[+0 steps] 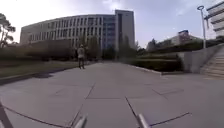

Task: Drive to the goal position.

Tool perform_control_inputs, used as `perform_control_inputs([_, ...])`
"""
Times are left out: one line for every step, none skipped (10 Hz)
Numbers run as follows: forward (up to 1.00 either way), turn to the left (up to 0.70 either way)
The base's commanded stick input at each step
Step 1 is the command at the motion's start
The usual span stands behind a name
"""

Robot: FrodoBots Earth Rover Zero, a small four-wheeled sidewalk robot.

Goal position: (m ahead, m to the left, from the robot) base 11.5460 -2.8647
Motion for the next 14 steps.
perform_control_inputs([0.70,0.00])
perform_control_inputs([0.70,0.00])
perform_control_inputs([0.70,0.00])
perform_control_inputs([0.70,0.00])
perform_control_inputs([0.70,0.00])
perform_control_inputs([0.70,0.00])
perform_control_inputs([0.70,0.00])
perform_control_inputs([0.70,0.00])
perform_control_inputs([0.70,0.00])
perform_control_inputs([0.70,0.00])
perform_control_inputs([0.70,0.00])
perform_control_inputs([0.70,0.00])
perform_control_inputs([0.70,0.00])
perform_control_inputs([0.70,0.00])
